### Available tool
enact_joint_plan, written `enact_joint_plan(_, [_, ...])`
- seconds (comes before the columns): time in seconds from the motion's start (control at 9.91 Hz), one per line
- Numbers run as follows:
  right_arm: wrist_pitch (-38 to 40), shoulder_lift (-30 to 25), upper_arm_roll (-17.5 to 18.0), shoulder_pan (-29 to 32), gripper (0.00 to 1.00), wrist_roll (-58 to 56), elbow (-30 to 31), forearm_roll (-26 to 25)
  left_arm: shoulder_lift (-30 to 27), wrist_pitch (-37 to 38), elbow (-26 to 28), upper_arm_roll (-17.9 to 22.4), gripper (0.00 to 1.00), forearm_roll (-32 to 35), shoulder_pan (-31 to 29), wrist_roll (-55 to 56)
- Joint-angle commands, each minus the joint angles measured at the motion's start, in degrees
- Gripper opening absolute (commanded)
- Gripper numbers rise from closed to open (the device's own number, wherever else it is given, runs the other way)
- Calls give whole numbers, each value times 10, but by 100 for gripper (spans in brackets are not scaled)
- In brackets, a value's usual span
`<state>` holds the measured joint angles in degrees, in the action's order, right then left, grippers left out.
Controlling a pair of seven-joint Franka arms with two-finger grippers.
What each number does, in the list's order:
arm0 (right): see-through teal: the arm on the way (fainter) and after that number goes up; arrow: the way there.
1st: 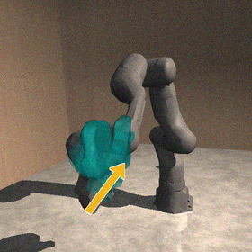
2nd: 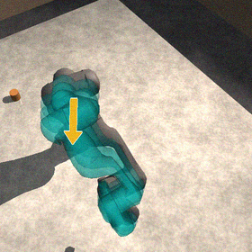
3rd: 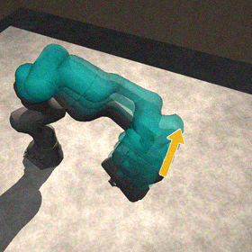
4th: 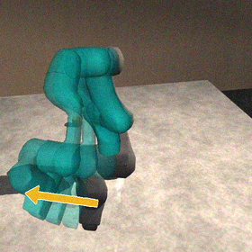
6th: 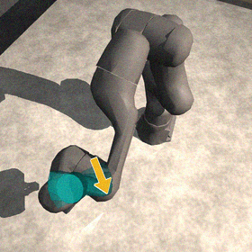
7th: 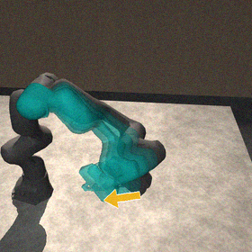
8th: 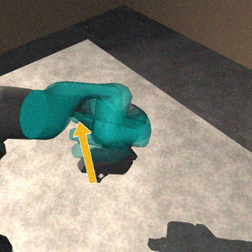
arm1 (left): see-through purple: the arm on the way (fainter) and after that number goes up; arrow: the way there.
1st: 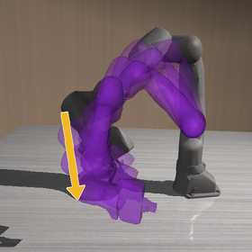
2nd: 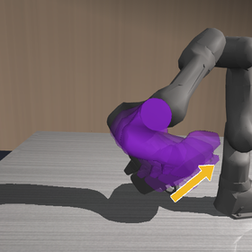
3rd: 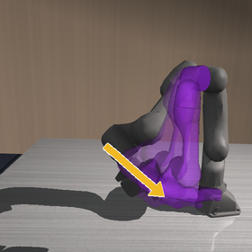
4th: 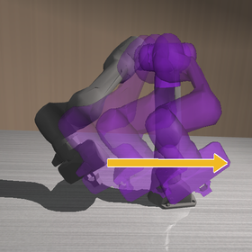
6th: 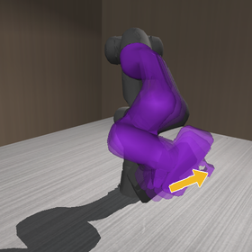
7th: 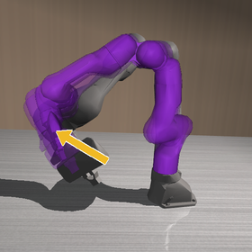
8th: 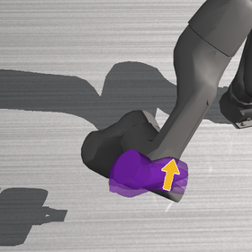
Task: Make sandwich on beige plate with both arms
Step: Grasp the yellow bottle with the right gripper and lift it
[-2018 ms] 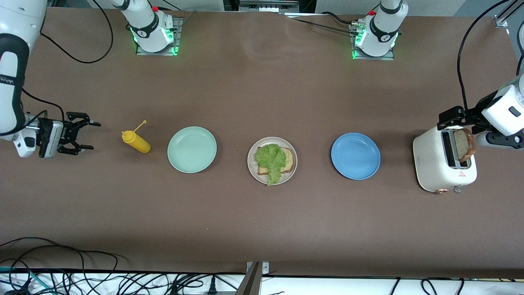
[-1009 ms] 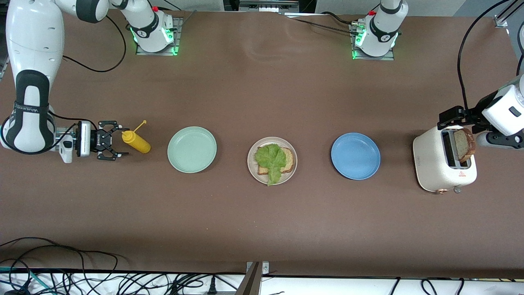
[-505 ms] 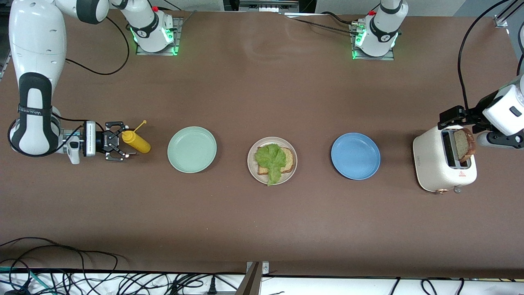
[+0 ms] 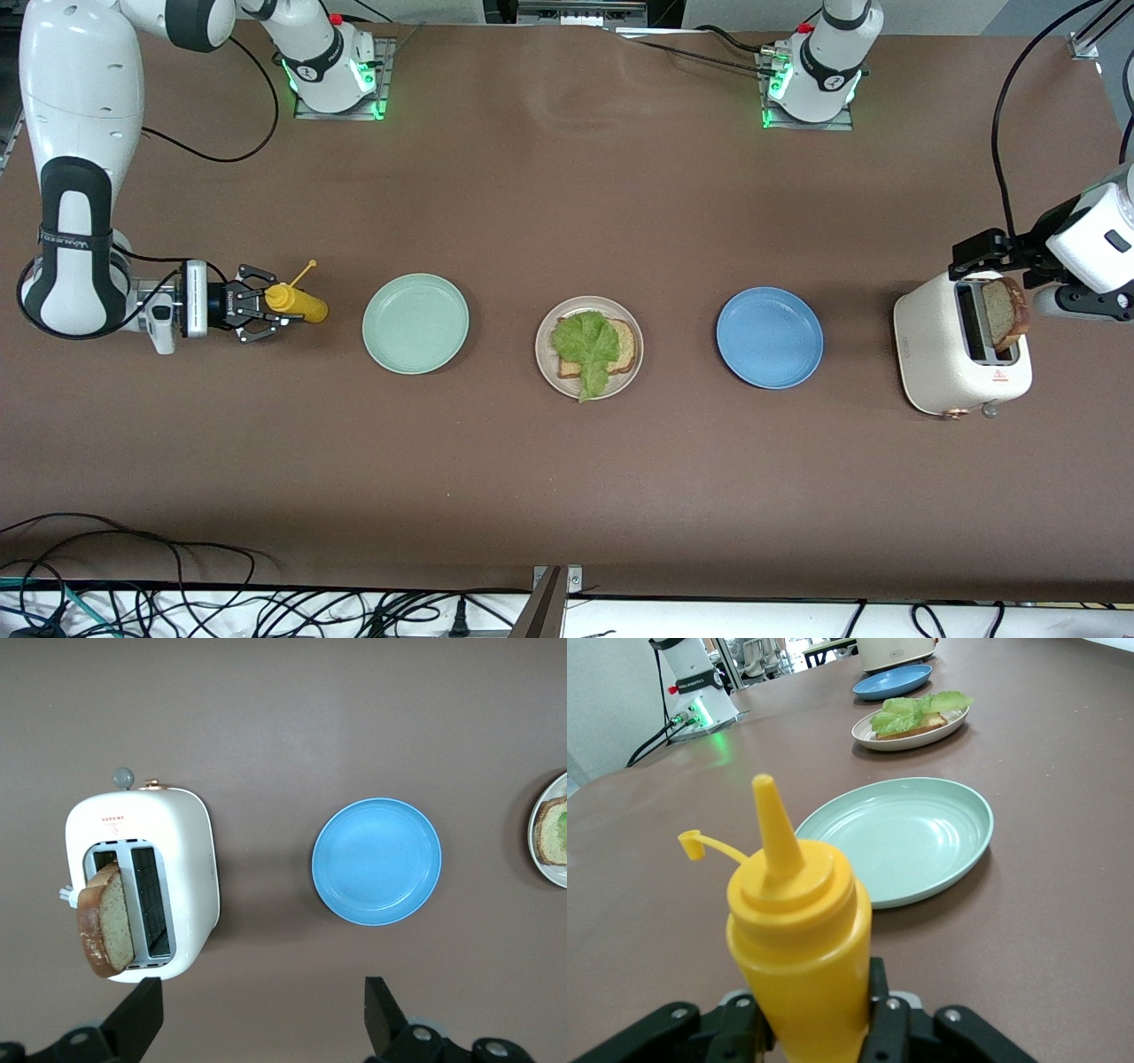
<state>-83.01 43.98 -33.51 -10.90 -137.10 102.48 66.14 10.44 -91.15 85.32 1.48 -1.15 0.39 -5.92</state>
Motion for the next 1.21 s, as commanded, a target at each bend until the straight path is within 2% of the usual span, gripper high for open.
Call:
enact_joint_plan(0.0, [6, -13, -1, 0, 0, 76, -20, 3, -2, 8, -4, -3, 100, 19, -2, 0])
enact_joint_plan(0.2, [-1, -24, -14, -25, 0, 170, -46, -7, -1, 8, -4, -3, 100, 19, -2, 0])
enact_joint_plan(0.3, [-7, -33, -37, -60, 0, 225, -64, -21, 0, 8, -4, -3, 100, 19, -2, 0])
enact_joint_plan(0.5, [-28, -34, -125, -168, 0, 324, -104, -50, 0, 8, -3, -3, 100, 19, -2, 0])
enact_joint_plan(0.71, [-79, -33, -215, -301, 0, 403, -109, -102, 1, 8, -3, -3, 100, 19, -2, 0])
enact_joint_plan(0.81, [-100, -30, -247, -355, 0, 440, -109, -124, 1, 8, -3, -3, 100, 19, -2, 0])
enact_joint_plan(1.11, [-160, -29, -287, -481, 0, 574, -109, -210, 5, 8, -3, -3, 100, 19, -2, 0])
